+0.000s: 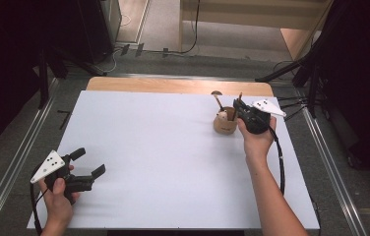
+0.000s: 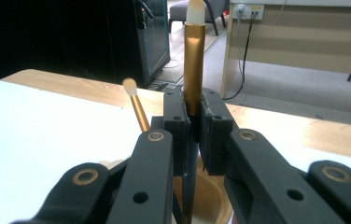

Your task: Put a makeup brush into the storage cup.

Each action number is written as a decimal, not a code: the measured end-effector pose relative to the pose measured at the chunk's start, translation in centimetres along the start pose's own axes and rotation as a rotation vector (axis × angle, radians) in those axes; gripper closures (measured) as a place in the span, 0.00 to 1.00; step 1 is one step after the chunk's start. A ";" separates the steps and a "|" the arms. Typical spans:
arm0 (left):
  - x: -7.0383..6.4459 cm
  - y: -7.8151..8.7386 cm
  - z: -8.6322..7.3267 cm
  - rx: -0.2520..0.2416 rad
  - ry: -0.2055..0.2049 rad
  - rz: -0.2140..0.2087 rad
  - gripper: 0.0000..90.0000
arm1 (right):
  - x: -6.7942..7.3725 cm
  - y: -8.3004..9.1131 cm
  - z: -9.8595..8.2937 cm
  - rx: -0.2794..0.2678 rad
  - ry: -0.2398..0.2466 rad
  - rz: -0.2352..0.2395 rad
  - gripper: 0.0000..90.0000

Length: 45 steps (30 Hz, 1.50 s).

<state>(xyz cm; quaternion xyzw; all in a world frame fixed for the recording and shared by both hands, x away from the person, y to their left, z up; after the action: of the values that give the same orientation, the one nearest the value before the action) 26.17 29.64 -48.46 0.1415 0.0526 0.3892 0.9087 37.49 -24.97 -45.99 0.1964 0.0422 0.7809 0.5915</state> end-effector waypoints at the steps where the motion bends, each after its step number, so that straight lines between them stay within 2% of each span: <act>1: 0.0 0.0 0.0 0.001 -0.001 0.000 0.00 | -0.1 -0.1 -0.2 0.007 -0.001 -0.007 0.94; 6: 0.1 0.0 -0.1 -0.001 0.004 0.000 0.00 | -0.5 -0.1 -0.9 0.028 -0.002 -0.021 0.92; 12: 0.1 0.0 -0.1 -0.001 0.005 0.001 0.00 | -0.6 0.6 -0.6 0.030 0.000 -0.026 0.68; 19: 0.0 0.0 -0.1 0.001 0.003 0.001 0.00 | -0.7 2.1 -0.7 0.004 -0.027 -0.054 0.47; 21: 0.0 0.0 -0.1 0.000 0.003 0.000 0.00 | -0.8 2.4 -0.8 0.042 -0.068 -0.059 0.38; 22: 0.0 0.0 -0.1 0.001 0.003 -0.001 0.00 | -1.0 2.7 -0.9 0.048 -0.082 -0.054 0.37; 23: 0.0 0.0 -0.1 0.000 0.001 -0.003 0.00 | -1.1 3.0 -0.9 0.039 -0.093 -0.045 0.37; 25: 0.0 -0.1 -0.1 0.000 0.001 -0.004 0.00 | -1.3 3.6 -1.1 0.035 -0.115 -0.037 0.27; 27: 0.0 0.0 -0.1 0.000 0.001 -0.003 0.00 | -1.5 4.1 -1.4 0.043 -0.099 -0.031 0.15; 29: 0.0 0.0 -0.1 0.000 0.001 -0.004 0.00 | -1.6 4.7 -1.8 0.036 -0.084 -0.025 0.13; 31: -0.1 0.0 -0.1 -0.002 -0.002 -0.004 0.00 | -1.7 5.3 -2.1 0.056 -0.085 -0.006 0.01; 33: -0.1 -0.1 -0.1 0.001 -0.002 -0.004 0.00 | -1.7 5.9 -2.5 0.064 -0.066 0.018 0.00; 37: -0.1 -0.1 -0.1 0.002 -0.004 -0.005 0.00 | -1.8 6.9 -3.0 0.071 -0.062 0.005 0.00; 45: -0.1 -0.1 -0.1 0.003 -0.005 -0.003 0.00 | -2.5 9.4 -4.2 0.056 -0.075 0.016 0.00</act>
<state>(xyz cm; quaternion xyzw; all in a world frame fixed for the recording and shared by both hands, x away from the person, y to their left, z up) 26.16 29.46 -48.56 0.1435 0.0512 0.3873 0.9093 28.03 -29.41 -47.69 0.2424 0.0404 0.7761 0.5807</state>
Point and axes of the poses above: each handheld gripper's, and its own axes: y roughly backward along the jaws, z roughly out of its top, x roughly to its left, the point moved 1 cm from there along -y, roughly forward along the jaws, and after that the axes turned 10 degrees about -y, right-handed, at the moved point
